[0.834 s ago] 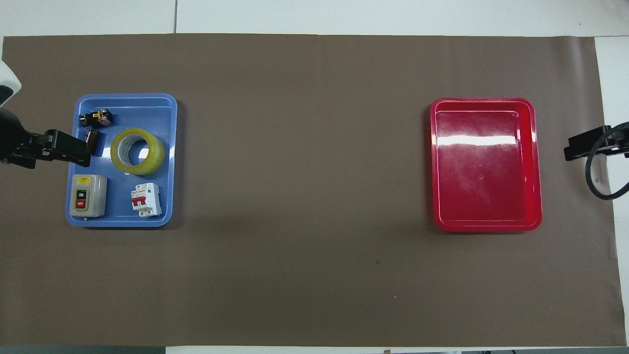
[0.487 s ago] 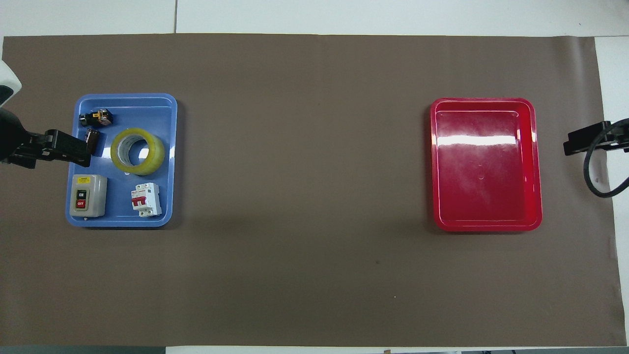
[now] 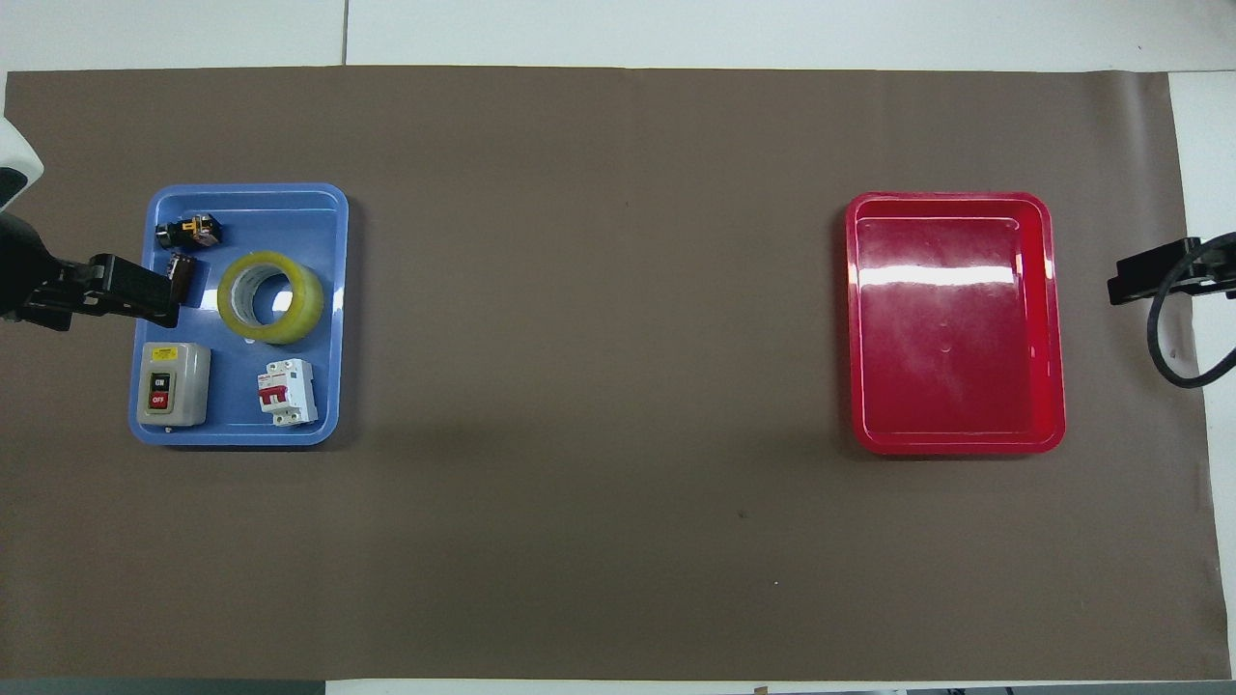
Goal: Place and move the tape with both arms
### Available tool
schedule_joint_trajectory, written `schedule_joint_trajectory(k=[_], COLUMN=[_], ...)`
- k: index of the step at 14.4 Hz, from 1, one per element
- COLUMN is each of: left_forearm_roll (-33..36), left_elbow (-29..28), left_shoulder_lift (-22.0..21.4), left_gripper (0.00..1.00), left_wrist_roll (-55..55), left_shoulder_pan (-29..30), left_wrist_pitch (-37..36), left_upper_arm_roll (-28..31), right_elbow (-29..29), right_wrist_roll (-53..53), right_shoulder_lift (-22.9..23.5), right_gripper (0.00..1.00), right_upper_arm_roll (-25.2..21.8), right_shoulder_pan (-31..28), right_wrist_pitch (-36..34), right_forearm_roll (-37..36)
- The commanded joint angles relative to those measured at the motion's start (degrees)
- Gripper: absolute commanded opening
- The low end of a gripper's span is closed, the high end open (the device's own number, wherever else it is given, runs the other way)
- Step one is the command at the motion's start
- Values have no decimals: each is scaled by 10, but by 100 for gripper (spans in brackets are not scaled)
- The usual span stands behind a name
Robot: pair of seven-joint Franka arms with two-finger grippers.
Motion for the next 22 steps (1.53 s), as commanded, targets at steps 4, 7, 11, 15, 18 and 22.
schedule_joint_trajectory(k=[4,7,11,15,18,22], left_forearm_roll=[7,7,7,9,11,12], left_elbow=[-14,-14,-13,-14,-15,-57], left_shoulder_lift=[-9,-9,-8,-7,16,86], left_gripper=[100,100,100,100,100,100], left_wrist_roll=[-2,2,3,5,5,6], left_shoulder_pan=[-10,-10,-9,-3,28,60], left_wrist_pitch=[10,16,23,41,86,201], left_upper_arm_roll=[8,8,8,9,9,9], right_elbow=[-10,-10,-10,-11,-10,-10], right_wrist_roll=[9,9,9,9,8,9], right_shoulder_lift=[-7,-7,-7,-7,-7,-7], right_gripper=[100,100,100,100,100,100], right_upper_arm_roll=[2,2,2,2,2,2], right_shoulder_pan=[-5,-5,-5,-6,-6,-6], right_wrist_pitch=[10,10,10,10,10,10], right_forearm_roll=[-2,-2,-2,-2,-2,-2])
